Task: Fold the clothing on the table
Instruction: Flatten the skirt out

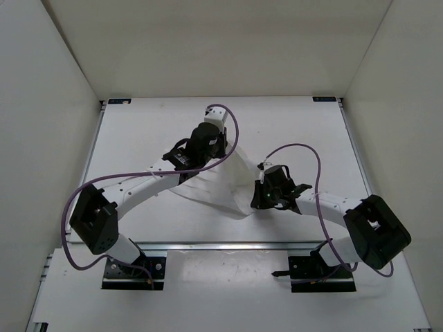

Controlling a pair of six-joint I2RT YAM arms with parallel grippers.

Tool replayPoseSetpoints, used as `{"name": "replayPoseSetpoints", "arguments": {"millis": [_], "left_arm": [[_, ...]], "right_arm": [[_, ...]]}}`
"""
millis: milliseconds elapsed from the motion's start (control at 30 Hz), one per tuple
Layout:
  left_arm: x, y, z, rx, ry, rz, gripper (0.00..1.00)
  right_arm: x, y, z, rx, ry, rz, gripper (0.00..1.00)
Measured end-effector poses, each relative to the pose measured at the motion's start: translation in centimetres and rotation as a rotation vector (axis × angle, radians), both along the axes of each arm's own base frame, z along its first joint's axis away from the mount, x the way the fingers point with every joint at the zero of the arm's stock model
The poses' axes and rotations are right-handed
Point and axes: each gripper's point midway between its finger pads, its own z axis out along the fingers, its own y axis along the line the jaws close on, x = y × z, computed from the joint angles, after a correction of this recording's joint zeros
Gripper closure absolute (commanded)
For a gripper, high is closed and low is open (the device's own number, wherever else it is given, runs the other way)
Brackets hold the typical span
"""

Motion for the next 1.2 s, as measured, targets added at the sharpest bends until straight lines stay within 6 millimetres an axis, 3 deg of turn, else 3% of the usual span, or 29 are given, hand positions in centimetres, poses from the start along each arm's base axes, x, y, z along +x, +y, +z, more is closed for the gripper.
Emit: {"name": "replayPoseSetpoints", "arguments": {"millis": [200,267,333,367,433,500,533,633,700,733,800,867,933,1033,1133,1200], "left_arm": [[0.4,1.3,-0.1,0.015,0.015,0.012,1.00],[0.9,2.2,0.1,0.031,0.027,0.023,1.00],[2.0,3.7,1.3,0.037,0.026,0.054,1.00],[2.7,4.5,2.3,0.035,0.019,0.069,1.00],[4.4,5.6,5.4,0.017,-0.010,0.091,1.00],[5.7,5.8,9.5,-0.003,-0.070,0.092,1.00],[6.3,5.7,12.6,-0.016,-0.129,0.089,1.00],[6.3,6.1,18.9,-0.039,-0.267,0.101,1.00],[5.4,7.2,22.3,-0.061,-0.345,0.123,1.00],[4.8,7.9,23.4,-0.073,-0.373,0.131,1.00],[3.2,9.1,24.5,-0.093,-0.412,0.133,1.00],[1.3,9.6,23.6,-0.095,-0.415,0.110,1.00],[0.0,10.0,20.5,-0.069,-0.377,0.087,1.00],[-1.8,10.7,11.4,0.024,-0.218,0.056,1.00],[-4.7,11.3,1.7,0.107,-0.007,0.004,1.00],[-7.1,11.8,-2.9,0.141,0.117,-0.031,1.00]], "right_arm": [[1.2,-1.4,0.5,-0.054,-0.018,-0.031,1.00],[3.0,-2.9,1.9,-0.074,-0.052,-0.074,1.00],[6.3,-5.2,4.9,-0.087,-0.112,-0.145,1.00],[8.5,-6.7,7.2,-0.089,-0.157,-0.189,1.00],[13.4,-9.4,13.6,-0.082,-0.292,-0.262,1.00],[17.7,-11.2,22.1,-0.085,-0.482,-0.312,1.00],[19.5,-11.9,28.1,-0.100,-0.615,-0.333,1.00],[19.9,-11.8,38.7,-0.140,-0.872,-0.349,1.00],[18.7,-11.2,43.4,-0.152,-0.989,-0.347,1.00],[17.9,-10.7,44.6,-0.141,-1.023,-0.331,0.99],[16.7,-10.3,44.6,-0.126,-1.045,-0.298,0.99],[15.9,-10.0,41.5,-0.129,-1.000,-0.265,1.00],[15.2,-9.6,36.2,-0.141,-0.899,-0.222,1.00],[12.9,-9.5,25.8,-0.141,-0.680,-0.172,1.00],[7.8,-9.5,16.3,-0.107,-0.454,-0.133,1.00],[4.3,-9.1,13.0,-0.052,-0.350,-0.112,1.00]]}}
